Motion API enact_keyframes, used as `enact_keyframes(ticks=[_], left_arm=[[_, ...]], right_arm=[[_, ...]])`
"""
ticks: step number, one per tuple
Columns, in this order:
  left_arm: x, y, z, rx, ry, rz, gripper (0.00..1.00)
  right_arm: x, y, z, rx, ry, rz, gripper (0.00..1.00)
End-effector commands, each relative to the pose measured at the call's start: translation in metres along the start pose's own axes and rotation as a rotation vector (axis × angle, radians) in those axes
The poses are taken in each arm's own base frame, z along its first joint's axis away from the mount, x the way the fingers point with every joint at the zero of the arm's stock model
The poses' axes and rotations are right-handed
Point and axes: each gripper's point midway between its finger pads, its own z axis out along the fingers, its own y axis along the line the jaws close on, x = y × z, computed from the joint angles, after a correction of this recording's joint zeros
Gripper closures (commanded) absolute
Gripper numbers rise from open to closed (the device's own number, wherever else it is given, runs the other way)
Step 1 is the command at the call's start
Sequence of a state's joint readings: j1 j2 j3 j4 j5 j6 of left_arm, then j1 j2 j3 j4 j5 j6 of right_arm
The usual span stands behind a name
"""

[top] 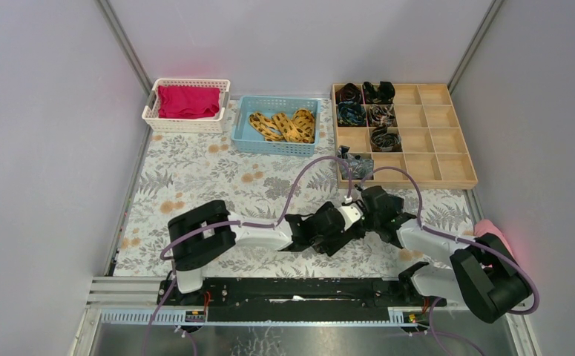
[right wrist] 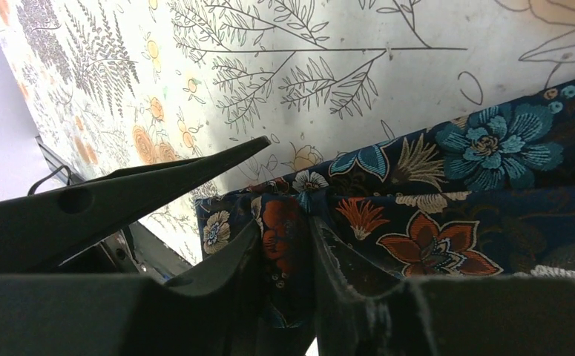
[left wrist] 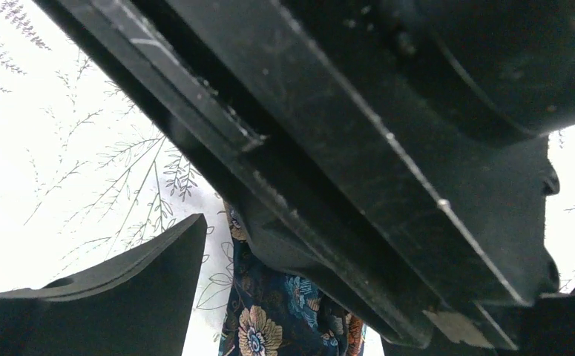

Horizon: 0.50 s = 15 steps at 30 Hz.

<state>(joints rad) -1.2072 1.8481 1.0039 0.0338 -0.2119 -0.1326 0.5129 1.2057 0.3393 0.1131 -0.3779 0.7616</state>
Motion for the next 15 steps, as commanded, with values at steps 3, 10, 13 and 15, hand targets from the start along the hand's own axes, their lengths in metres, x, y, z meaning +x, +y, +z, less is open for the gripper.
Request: enact_keyframes(ticks=[3, 10, 13, 15], left_arm=[[0.035, -0.006, 0.009, 0.066, 0.113, -0.012, 0.16], [0.040, -0.012, 0.013, 0.092, 0.118, -0.036, 0.18], [0.039, -0.016, 0.014, 0.108, 0.111, -0.051, 0.19], [0.038, -0.016, 0.013, 0.107, 0.110, -0.054, 0.19]], right_arm=[[0.002, -0.025, -0.007, 0.134, -0.003, -0.056, 0.59], [-0.016, -0.013, -0.030, 0.153, -0.083, -0.126, 0.48], [-0.025, -0.009, -0.041, 0.171, -0.122, -0.158, 0.48], [-0.029, -0.009, -0.047, 0.195, -0.140, -0.168, 0.49]])
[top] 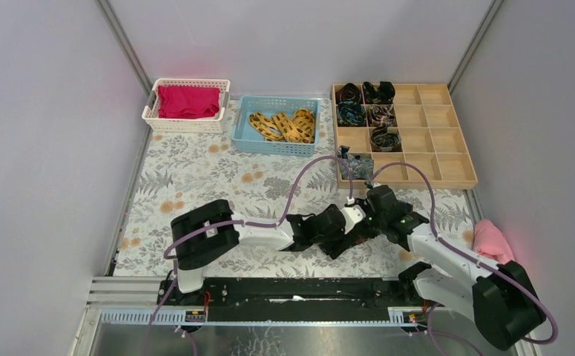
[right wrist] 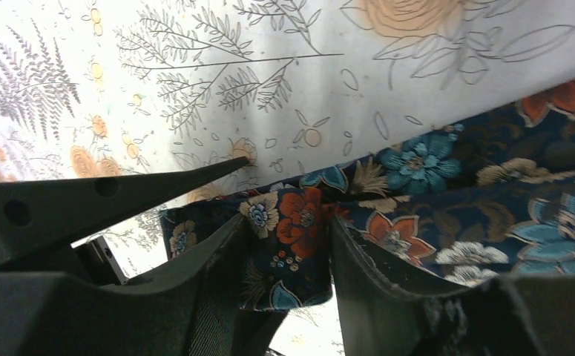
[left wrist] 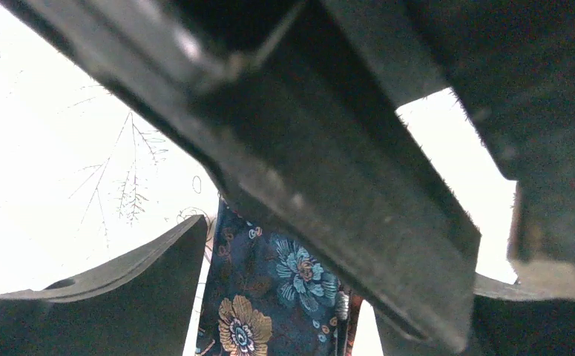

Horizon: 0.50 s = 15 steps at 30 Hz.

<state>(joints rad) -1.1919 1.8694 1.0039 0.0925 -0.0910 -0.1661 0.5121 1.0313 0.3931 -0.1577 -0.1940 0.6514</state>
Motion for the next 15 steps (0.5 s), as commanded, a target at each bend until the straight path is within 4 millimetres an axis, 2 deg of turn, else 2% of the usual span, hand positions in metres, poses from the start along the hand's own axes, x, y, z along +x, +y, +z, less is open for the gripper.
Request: enact_keyframes(ticks=[1, 4, 8, 10, 15], left_arm=[[0.041, 0.005, 0.005, -0.010, 0.127, -0.012, 0.19], [0.039, 0.002, 0.003, 0.003, 0.123, -0.013, 0.19], [0.036, 0.000, 0.003, 0.013, 0.122, -0.015, 0.18], [0.033, -0.001, 0.002, 0.013, 0.120, -0.015, 0.18], [0.013, -0.009, -0.006, 0.056, 0.079, -0.017, 0.16]], right_arm=[[-0.018, 0.005, -0.020, 0.037, -0.053, -0.071, 0.49], [-0.016, 0.000, -0.022, 0.059, -0.048, -0.078, 0.48], [-0.009, -0.017, -0.019, 0.134, -0.018, -0.084, 0.50], [-0.005, -0.017, -0.015, 0.124, 0.006, -0.083, 0.51], [-0.003, -0.024, -0.012, 0.165, 0.020, -0.071, 0.52]])
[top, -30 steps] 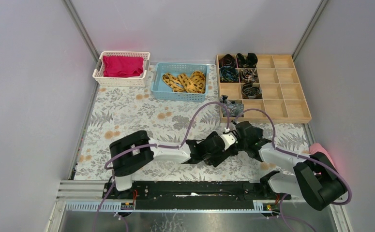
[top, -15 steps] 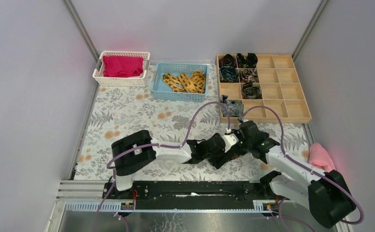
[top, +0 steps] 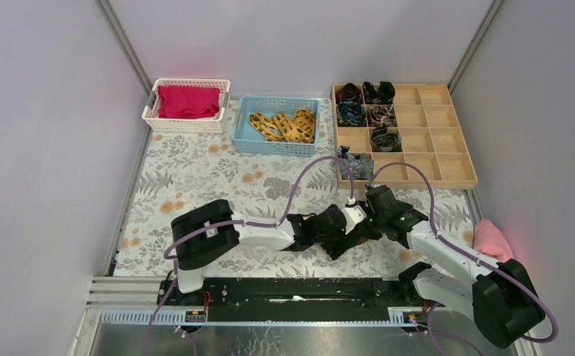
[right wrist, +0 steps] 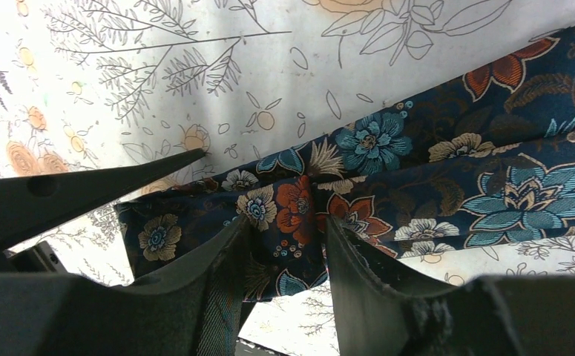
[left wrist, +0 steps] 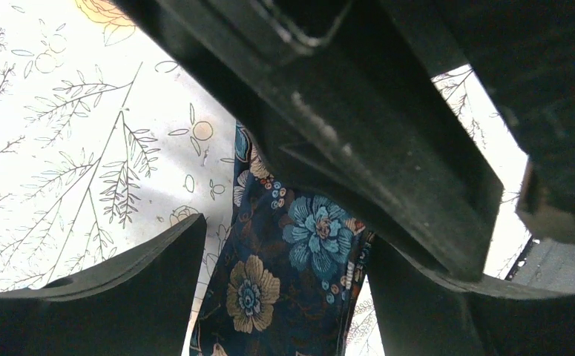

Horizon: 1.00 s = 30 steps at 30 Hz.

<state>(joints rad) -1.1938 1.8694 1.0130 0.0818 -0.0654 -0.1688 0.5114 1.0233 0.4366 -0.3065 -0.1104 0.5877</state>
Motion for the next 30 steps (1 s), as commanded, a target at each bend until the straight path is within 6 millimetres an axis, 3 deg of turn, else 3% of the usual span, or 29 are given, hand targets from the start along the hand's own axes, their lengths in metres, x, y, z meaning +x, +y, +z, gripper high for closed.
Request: enact_keyframes(ticks=[1, 10, 13, 18, 23, 26, 30], left_arm=[[0.007, -0.007, -0.009, 0.046, 0.055, -0.017, 0.16], [-0.051, -0.067, -0.059, 0.383, -0.069, -0.007, 0.09], [-0.064, -0.076, -0.077, 0.437, -0.119, -0.007, 0.08], [-0.078, -0.054, -0.097, 0.346, -0.206, -0.013, 0.06], [-0.074, -0.015, -0.098, 0.233, -0.217, -0.079, 0.05], [-0.072, -0.001, -0.102, 0.206, -0.240, -0.121, 0.05], [-0.084, 0.020, -0.124, 0.120, -0.312, -0.193, 0.06]], right_arm=[[-0.006, -0.003, -0.002, 0.043, -0.001, -0.022, 0.53], [-0.016, 0.003, -0.015, 0.029, -0.044, -0.032, 0.52], [-0.016, 0.003, -0.015, 0.030, -0.037, -0.033, 0.52], [-0.022, 0.006, -0.018, 0.029, -0.057, -0.044, 0.51], [-0.020, 0.004, -0.014, 0.040, -0.037, -0.048, 0.51], [-0.021, 0.003, -0.014, 0.047, -0.043, -0.049, 0.52], [-0.045, 0.008, -0.036, 0.052, -0.161, -0.070, 0.51]])
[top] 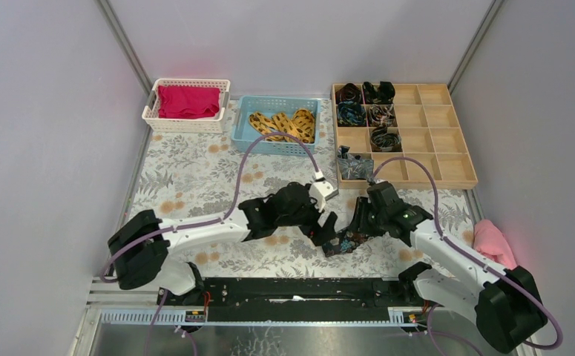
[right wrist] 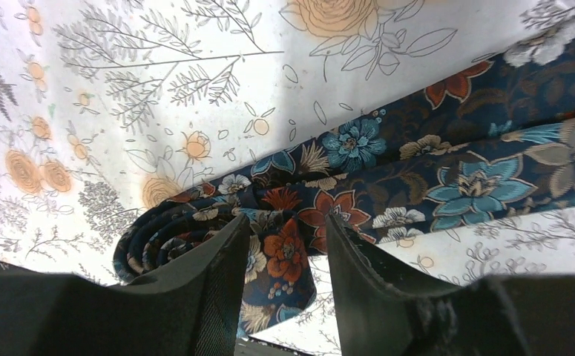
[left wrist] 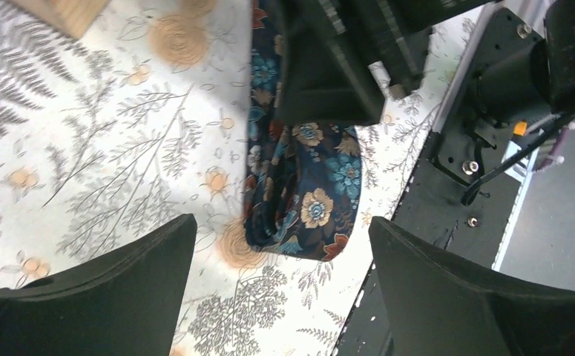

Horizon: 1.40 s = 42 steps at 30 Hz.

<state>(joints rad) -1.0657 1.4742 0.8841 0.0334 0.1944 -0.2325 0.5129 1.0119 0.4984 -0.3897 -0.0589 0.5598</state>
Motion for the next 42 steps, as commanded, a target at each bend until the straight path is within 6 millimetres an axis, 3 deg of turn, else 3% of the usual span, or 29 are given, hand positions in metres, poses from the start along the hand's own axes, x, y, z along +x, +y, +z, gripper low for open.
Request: enact_keyframes(ticks=[1, 5, 8, 11, 13, 17, 20, 27, 33, 42], left_arm=[[-0.042, 0.015, -0.029, -0.118, -0.162, -0.062, 0.06], [-0.073, 0.028, -0.068, -0.191, -0.275, -0.110, 0.06], [-0.086, 0.035, -0.097, -0.230, -0.339, -0.148, 0.05], [-0.095, 0.042, -0.125, -0.294, -0.391, -0.175, 0.04], [-0.099, 0.044, -0.139, -0.320, -0.416, -0.198, 0.02], [-0.108, 0.037, -0.164, -0.289, -0.474, -0.228, 0.01], [-0.108, 0.037, -0.175, -0.292, -0.483, -0.250, 0.01], [-0.102, 0.040, -0.186, -0.297, -0.483, -0.260, 0.01], [-0.093, 0.047, -0.191, -0.310, -0.477, -0.260, 0.01], [-0.094, 0.046, -0.191, -0.293, -0.480, -0.259, 0.01]], right_arm=[[-0.042, 0.008, -0.033, 0.017, -0.174, -0.042, 0.50], [-0.061, 0.014, -0.060, 0.009, -0.274, -0.040, 0.45], [-0.062, 0.017, -0.073, 0.031, -0.281, -0.057, 0.44], [-0.051, 0.037, -0.080, 0.024, -0.277, -0.132, 0.43], [-0.045, 0.040, -0.081, 0.090, -0.283, -0.174, 0.40], [-0.016, 0.065, -0.076, 0.170, -0.275, -0.309, 0.39], [-0.002, 0.076, -0.072, 0.317, -0.287, -0.418, 0.28], [0.018, 0.107, -0.059, 0.501, -0.320, -0.581, 0.19], [0.031, 0.098, -0.045, 0.576, -0.289, -0.564, 0.20], [0.054, 0.100, -0.014, 0.547, -0.228, -0.571, 0.20]])
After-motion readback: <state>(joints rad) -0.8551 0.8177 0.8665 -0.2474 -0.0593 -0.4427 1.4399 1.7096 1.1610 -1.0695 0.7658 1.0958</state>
